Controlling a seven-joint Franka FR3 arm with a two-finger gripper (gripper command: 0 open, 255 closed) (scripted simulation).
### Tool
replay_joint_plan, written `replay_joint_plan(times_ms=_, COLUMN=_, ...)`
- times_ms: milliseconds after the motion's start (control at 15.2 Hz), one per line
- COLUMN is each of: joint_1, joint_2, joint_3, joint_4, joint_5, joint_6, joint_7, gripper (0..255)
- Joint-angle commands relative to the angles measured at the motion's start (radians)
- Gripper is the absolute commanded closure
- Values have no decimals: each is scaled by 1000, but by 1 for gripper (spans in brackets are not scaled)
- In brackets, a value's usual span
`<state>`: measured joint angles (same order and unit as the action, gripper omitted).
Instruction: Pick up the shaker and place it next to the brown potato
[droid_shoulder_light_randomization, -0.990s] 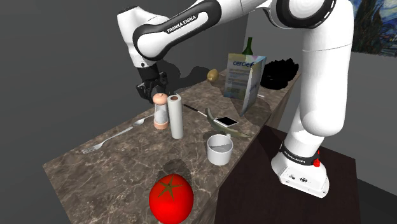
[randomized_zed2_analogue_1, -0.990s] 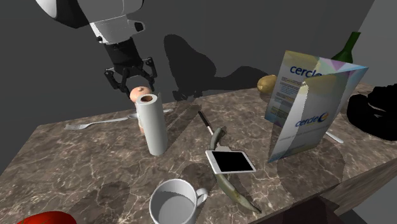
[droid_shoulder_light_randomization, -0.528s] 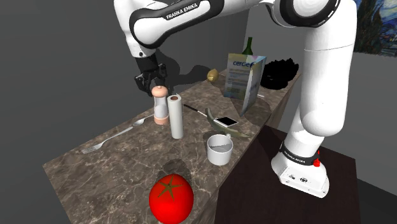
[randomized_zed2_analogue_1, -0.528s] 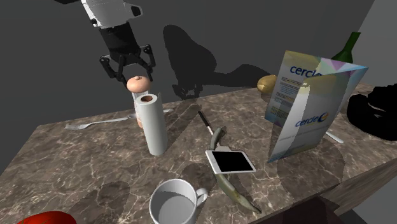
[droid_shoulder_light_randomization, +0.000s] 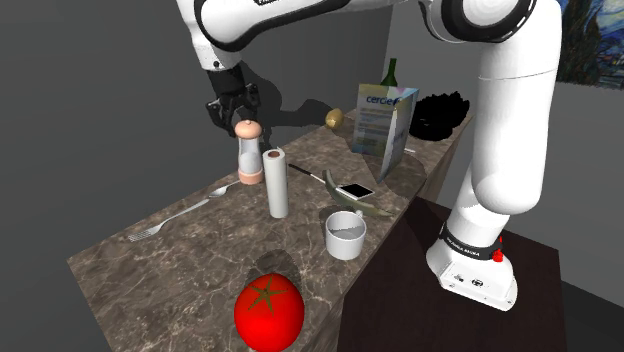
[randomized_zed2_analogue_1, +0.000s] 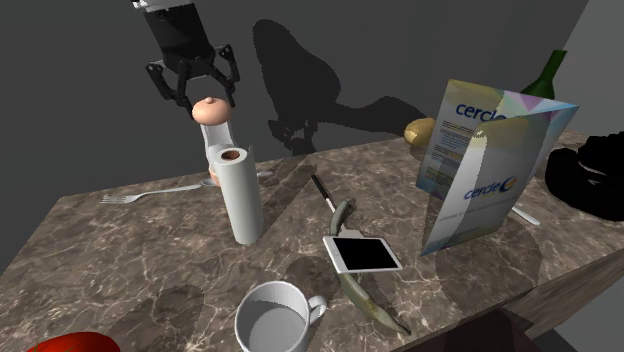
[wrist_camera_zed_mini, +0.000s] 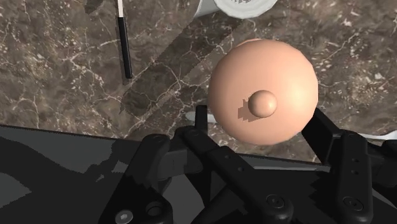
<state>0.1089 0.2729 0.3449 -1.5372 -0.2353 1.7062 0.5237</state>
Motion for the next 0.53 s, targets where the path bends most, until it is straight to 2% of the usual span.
replay_joint_plan(times_ms=0, joint_1=1, joint_2=-4, joint_3=1, joint_4=23, joint_5=2, joint_6=-27, joint_7=-5, gripper=255)
replay_joint_plan(times_ms=462, joint_1=9, joint_2=4, joint_3=3, joint_4=128, joint_5=1, joint_6=-123, joint_7=-17, gripper=255)
